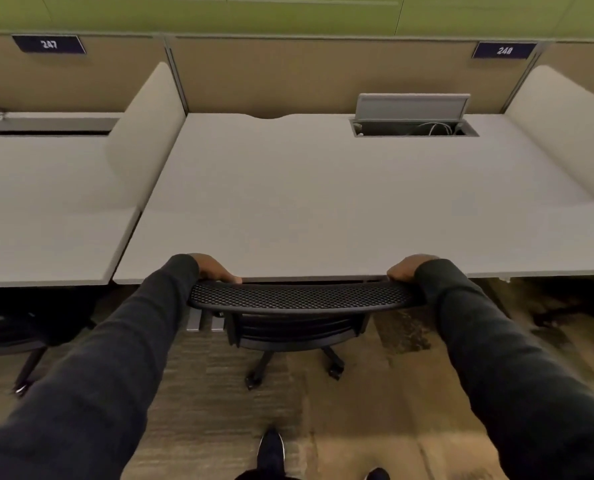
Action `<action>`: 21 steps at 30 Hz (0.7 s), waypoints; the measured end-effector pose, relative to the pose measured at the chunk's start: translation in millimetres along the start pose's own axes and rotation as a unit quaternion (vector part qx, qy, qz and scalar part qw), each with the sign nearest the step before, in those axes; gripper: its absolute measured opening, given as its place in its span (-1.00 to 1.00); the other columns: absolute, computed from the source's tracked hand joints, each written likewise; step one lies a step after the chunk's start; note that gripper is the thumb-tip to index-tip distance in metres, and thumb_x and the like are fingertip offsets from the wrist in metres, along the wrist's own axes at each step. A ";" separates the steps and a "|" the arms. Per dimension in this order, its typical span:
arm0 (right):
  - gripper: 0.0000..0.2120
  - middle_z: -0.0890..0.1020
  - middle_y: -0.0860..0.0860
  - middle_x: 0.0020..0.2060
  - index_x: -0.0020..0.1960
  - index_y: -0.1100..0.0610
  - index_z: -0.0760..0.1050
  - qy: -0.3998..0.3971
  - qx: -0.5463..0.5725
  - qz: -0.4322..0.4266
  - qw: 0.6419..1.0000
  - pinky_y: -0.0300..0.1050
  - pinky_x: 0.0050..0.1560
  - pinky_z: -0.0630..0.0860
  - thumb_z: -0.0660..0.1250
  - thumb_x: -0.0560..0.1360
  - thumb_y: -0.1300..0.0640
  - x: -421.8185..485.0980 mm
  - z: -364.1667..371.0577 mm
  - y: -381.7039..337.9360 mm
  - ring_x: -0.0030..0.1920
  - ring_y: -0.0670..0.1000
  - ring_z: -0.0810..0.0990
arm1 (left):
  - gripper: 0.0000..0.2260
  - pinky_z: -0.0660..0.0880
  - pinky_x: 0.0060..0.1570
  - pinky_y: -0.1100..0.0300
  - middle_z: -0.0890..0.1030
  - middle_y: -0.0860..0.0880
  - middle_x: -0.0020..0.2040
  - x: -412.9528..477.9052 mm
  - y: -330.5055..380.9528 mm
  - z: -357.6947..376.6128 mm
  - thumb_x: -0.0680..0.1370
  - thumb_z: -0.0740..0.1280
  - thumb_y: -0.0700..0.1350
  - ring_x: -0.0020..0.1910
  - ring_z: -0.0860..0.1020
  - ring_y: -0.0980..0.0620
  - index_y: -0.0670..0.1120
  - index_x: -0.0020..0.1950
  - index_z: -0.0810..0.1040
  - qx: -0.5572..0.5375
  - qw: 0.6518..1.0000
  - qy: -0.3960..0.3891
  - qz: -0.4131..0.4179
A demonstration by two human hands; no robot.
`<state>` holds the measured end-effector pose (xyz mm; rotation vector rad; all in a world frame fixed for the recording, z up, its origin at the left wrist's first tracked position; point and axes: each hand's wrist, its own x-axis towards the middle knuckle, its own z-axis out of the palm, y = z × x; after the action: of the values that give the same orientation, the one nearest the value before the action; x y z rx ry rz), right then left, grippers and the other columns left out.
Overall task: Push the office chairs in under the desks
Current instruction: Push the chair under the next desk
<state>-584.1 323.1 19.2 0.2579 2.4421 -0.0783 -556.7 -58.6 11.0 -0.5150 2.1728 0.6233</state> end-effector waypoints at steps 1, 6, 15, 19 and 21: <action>-0.72 0.60 0.11 0.18 0.14 0.11 0.58 0.000 -0.003 -0.009 1.000 -0.08 0.07 0.40 0.22 0.60 -0.03 -0.2 1.0 6.2 0.03 0.09 0.51 | -0.68 0.47 -0.14 0.18 0.62 -0.08 -0.11 0.6 2.6 3.9 0.52 0.47 0.12 -0.15 0.58 -0.02 -0.13 -0.12 0.56 -0.003 1.000 0.001 -0.004; -0.75 0.60 0.12 0.20 0.08 0.09 0.53 0.008 -0.022 -0.045 0.999 -0.06 0.08 0.38 0.18 0.62 -0.04 5.7 -0.2 40.4 0.02 0.09 0.50 | -0.64 0.41 0.05 0.17 0.60 -0.02 -0.12 -0.2 18.5 25.7 0.47 0.49 0.21 -0.12 0.56 0.00 -0.09 -0.13 0.57 0.016 0.999 0.025 -0.021; -0.67 0.58 0.13 0.25 0.12 0.11 0.51 0.036 0.004 -0.029 0.999 -0.02 0.16 0.38 0.17 0.64 -0.13 24.8 -10.2 126.9 0.13 0.13 0.52 | -0.57 0.54 -0.04 0.13 0.70 -0.10 -0.10 -2.5 77.8 73.9 0.40 0.54 0.22 -0.09 0.65 -0.09 -0.16 -0.09 0.66 -0.012 1.000 -0.003 -0.021; -0.56 0.58 0.14 0.27 0.22 0.16 0.54 0.076 0.051 0.004 0.996 0.02 0.24 0.41 0.21 0.61 -0.18 29.4 -16.7 162.1 0.22 0.16 0.53 | -0.58 0.52 0.16 0.10 0.68 -0.09 -0.05 -6.8 106.9 90.9 0.42 0.53 0.20 0.02 0.63 -0.11 -0.15 -0.06 0.64 -0.025 1.000 -0.002 -0.007; -0.55 0.58 0.14 0.27 0.22 0.16 0.55 0.080 0.063 0.016 0.995 0.04 0.27 0.42 0.23 0.60 -0.19 33.7 -23.1 176.9 0.23 0.17 0.53 | -0.62 0.49 0.11 0.15 0.66 -0.05 -0.08 -8.2 122.8 97.9 0.44 0.51 0.20 -0.02 0.60 -0.06 -0.12 -0.10 0.62 -0.025 1.000 0.002 0.006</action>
<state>-587.6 504.6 17.5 0.3721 2.5954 -0.2065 -561.5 97.8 -5.3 -0.5294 2.1694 0.6855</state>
